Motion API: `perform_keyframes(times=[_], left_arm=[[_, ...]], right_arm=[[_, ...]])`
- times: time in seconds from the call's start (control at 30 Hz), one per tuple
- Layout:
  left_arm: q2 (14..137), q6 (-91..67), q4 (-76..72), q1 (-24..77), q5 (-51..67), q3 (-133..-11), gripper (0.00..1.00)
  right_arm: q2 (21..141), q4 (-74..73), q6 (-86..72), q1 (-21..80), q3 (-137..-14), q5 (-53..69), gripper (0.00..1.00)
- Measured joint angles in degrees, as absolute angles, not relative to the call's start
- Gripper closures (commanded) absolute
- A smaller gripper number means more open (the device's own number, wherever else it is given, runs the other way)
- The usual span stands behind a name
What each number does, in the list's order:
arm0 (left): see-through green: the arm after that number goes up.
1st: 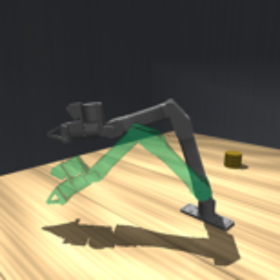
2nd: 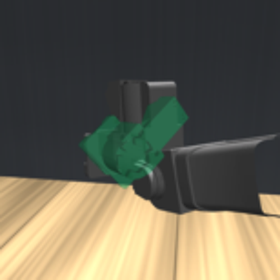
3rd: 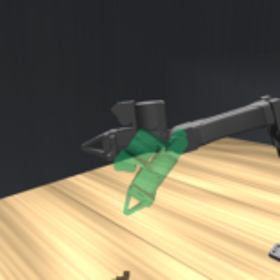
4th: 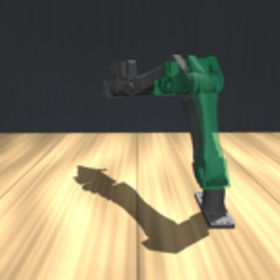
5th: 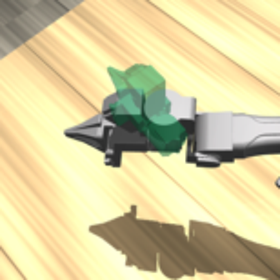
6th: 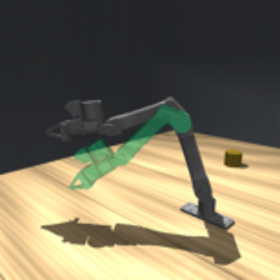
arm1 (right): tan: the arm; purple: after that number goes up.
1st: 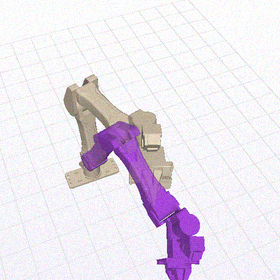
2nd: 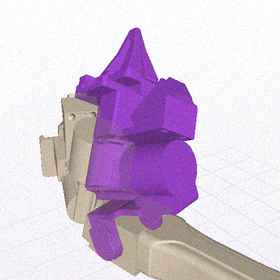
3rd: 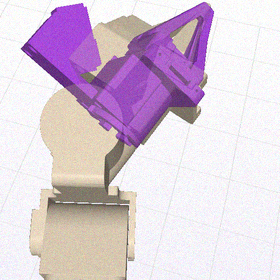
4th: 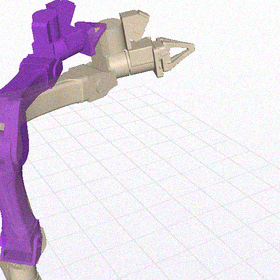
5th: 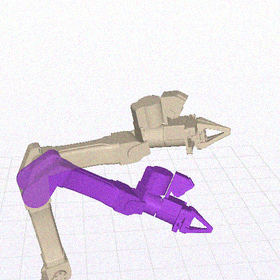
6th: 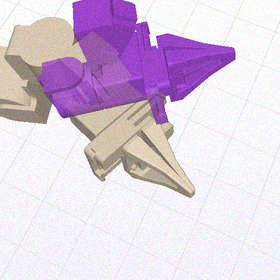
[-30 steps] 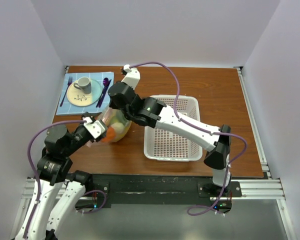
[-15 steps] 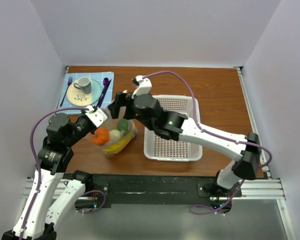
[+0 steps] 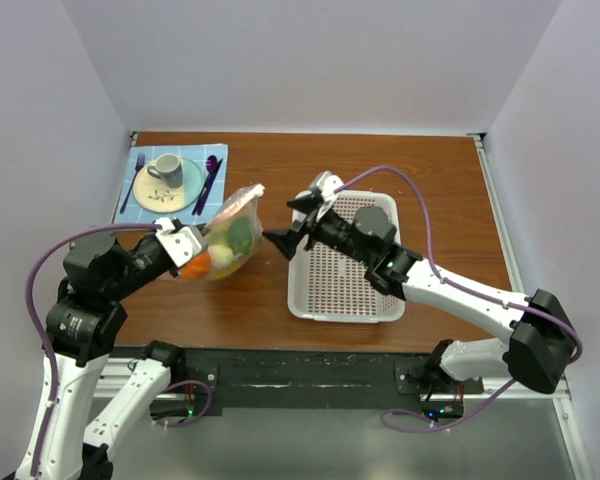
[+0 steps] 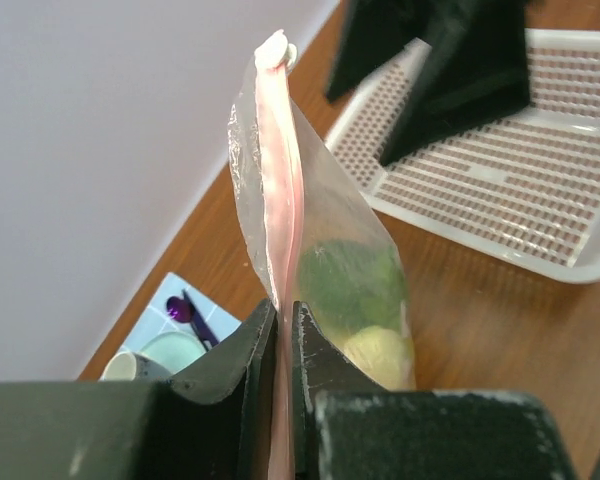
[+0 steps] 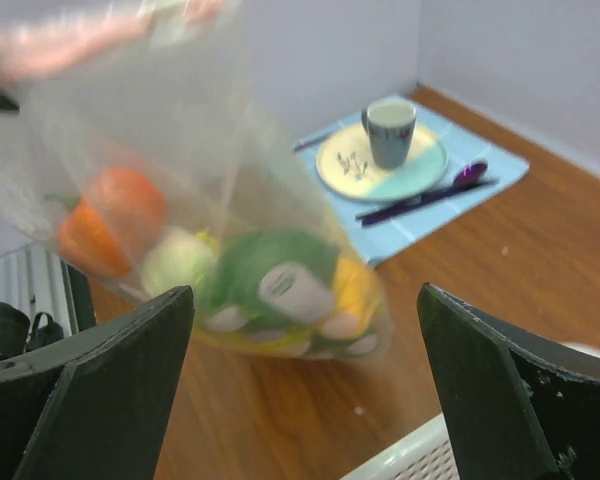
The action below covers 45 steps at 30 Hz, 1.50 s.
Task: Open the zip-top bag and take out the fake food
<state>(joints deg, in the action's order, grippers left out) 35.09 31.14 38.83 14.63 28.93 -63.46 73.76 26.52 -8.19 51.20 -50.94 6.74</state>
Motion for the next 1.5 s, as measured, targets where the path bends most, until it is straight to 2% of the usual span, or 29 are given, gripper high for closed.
perform_keyframes(times=[0.17, 0.43, 0.83, 0.93, 0.97, 1.03, 1.1, 1.2, 1.23, 1.3, 1.33, 1.37, 1.4, 1.43, 1.5], left_arm=[[37.8, 35.4, 46.8, 14.6, 34.8, -66.8, 1.0], [41.5, 39.2, 55.5, 14.6, 38.9, -69.5, 1.0], [42.1, 40.1, 58.9, 14.6, 41.8, -73.2, 1.0], [42.6, 40.2, 59.4, 14.6, 42.2, -74.3, 1.0], [42.8, 40.2, 59.4, 14.6, 42.3, -74.5, 1.0], [42.9, 40.1, 59.4, 14.6, 42.3, -74.6, 1.0], [43.0, 40.1, 59.5, 14.6, 42.3, -74.7, 1.0], [43.1, 40.1, 59.7, 14.6, 42.3, -74.8, 0.99], [43.1, 40.1, 59.7, 14.6, 42.2, -74.8, 0.79], [43.0, 40.1, 59.7, 14.6, 42.1, -74.8, 0.55], [42.9, 40.0, 59.5, 14.6, 41.9, -74.7, 0.4], [42.5, 39.9, 58.7, 14.6, 41.6, -74.5, 0.33], [41.8, 39.6, 57.5, 14.6, 41.1, -73.8, 0.31], [41.0, 39.0, 56.2, 14.6, 40.5, -73.1, 0.21], [39.6, 38.2, 53.7, 14.6, 39.8, -71.8, 0.12]], right_arm=[[73.7, 33.5, -8.6, 44.2, -51.4, 19.4, 0.04], [74.4, 36.1, -9.0, 43.5, -54.2, 36.5, 0.11], [77.8, 36.9, -9.6, 42.4, -54.0, 43.8, 0.14], [78.9, 39.3, -11.2, 41.6, -53.9, 44.5, 0.36], [79.5, 40.7, -12.0, 41.4, -53.9, 44.6, 0.53], [81.2, 43.7, -14.3, 41.2, -54.0, 45.5, 0.68], [83.5, 46.5, -16.8, 41.1, -54.2, 46.5, 0.71], [86.9, 52.1, -22.1, 40.9, -54.3, 48.4, 0.81], [87.9, 53.9, -23.9, 40.8, -54.3, 49.1, 0.89], [89.8, 59.5, -28.5, 40.6, -54.3, 50.7, 0.94], [90.7, 61.9, -30.7, 40.5, -54.3, 51.3, 0.98], [91.4, 64.2, -32.9, 40.4, -54.3, 52.0, 0.98], [92.1, 66.3, -35.2, 40.2, -54.3, 52.6, 0.98], [92.7, 67.8, -37.6, 40.1, -54.3, 53.6, 0.98], [94.3, 69.9, -42.3, 40.1, -54.3, 54.5, 0.98]])
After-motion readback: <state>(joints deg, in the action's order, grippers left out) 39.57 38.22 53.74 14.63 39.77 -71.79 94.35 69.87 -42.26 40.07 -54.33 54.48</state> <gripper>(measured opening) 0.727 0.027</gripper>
